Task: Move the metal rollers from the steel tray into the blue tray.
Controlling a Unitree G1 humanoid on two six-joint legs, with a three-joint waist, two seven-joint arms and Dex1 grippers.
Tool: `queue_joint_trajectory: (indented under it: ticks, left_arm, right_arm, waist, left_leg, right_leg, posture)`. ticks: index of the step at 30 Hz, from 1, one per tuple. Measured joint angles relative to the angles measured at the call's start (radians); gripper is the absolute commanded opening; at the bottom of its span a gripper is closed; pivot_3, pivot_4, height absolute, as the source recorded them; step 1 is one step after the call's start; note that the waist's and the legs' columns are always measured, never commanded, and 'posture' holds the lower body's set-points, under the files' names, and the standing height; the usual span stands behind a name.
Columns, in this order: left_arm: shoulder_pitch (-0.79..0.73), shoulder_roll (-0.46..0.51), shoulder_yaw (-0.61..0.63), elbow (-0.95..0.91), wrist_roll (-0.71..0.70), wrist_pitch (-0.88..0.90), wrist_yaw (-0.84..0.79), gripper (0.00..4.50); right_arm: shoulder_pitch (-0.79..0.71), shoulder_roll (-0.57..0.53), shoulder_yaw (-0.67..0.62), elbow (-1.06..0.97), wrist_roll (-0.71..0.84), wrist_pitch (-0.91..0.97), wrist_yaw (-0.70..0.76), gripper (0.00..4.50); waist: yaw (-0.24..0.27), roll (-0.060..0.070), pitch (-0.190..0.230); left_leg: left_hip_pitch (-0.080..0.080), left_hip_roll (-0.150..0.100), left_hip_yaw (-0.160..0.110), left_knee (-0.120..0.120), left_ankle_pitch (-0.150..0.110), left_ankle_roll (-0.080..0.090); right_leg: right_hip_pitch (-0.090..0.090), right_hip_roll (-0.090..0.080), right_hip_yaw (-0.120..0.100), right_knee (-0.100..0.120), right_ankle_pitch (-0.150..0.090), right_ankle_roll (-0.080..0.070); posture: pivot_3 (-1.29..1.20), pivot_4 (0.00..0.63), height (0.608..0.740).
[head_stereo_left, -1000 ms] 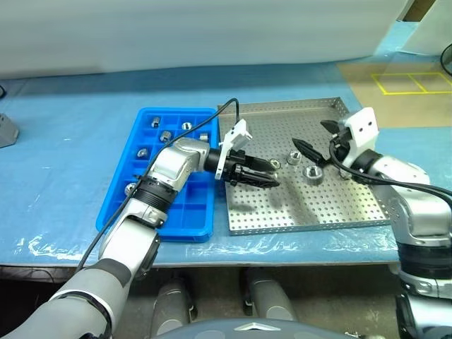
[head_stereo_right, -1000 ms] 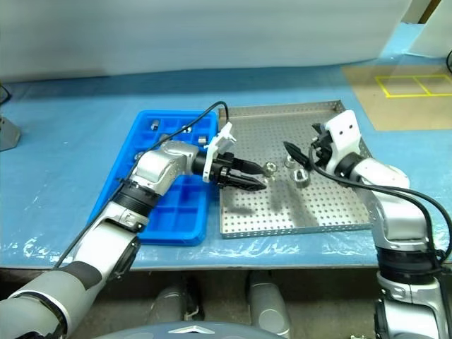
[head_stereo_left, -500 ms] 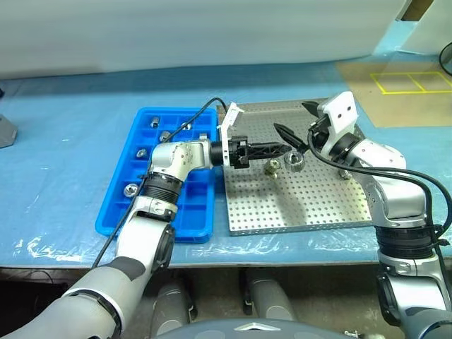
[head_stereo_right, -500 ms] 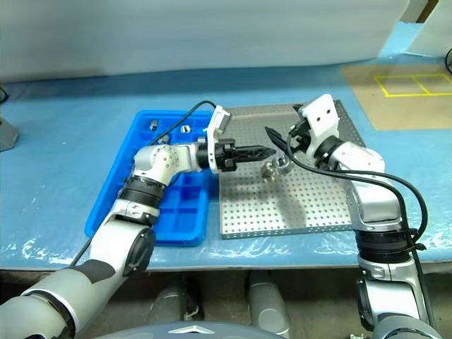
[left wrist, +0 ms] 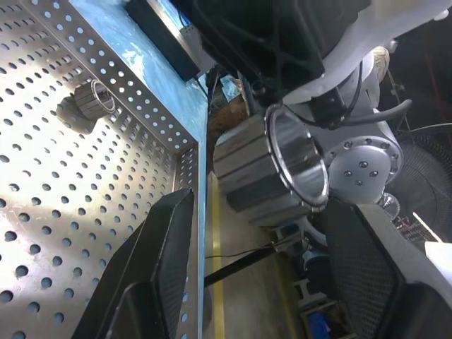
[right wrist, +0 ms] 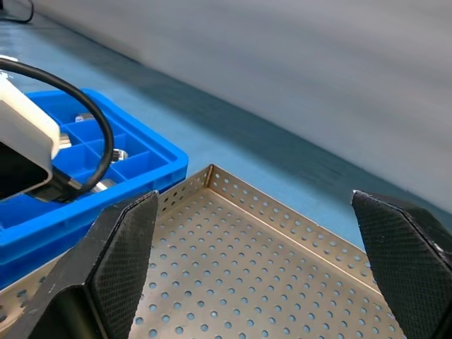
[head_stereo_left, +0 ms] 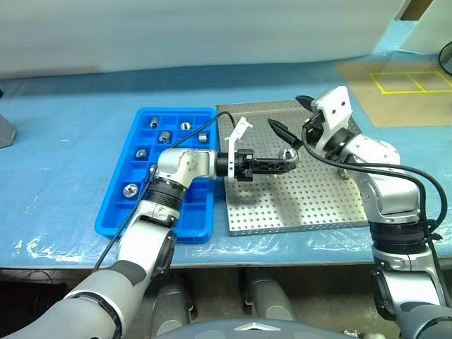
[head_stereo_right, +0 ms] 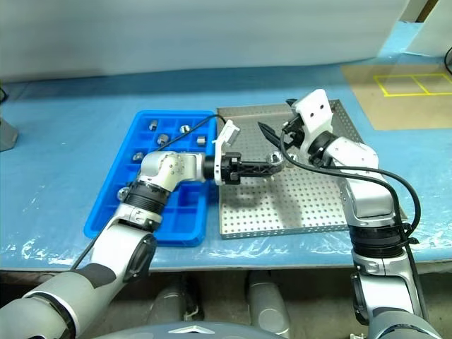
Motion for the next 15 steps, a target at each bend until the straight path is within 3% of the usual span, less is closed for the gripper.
queue_joint_trajectory:
  ticks: [15]
  left_arm:
    - [-0.027,-0.017,0.074,0.058,-0.012,-0.041,0.060,2.98]
  right_arm:
    - [0.001,0.000,0.017,0.005,-0.023,0.000,0.024,4.50]
  waist:
    - [0.000,0.000,0.000]
  left_leg:
    - [0.000,0.000,0.000,0.000,0.000,0.000]
  right_leg:
    - [0.000,0.000,0.000,-0.001,0.000,0.000]
  posture:
    - [-0.50,0.150,0.740]
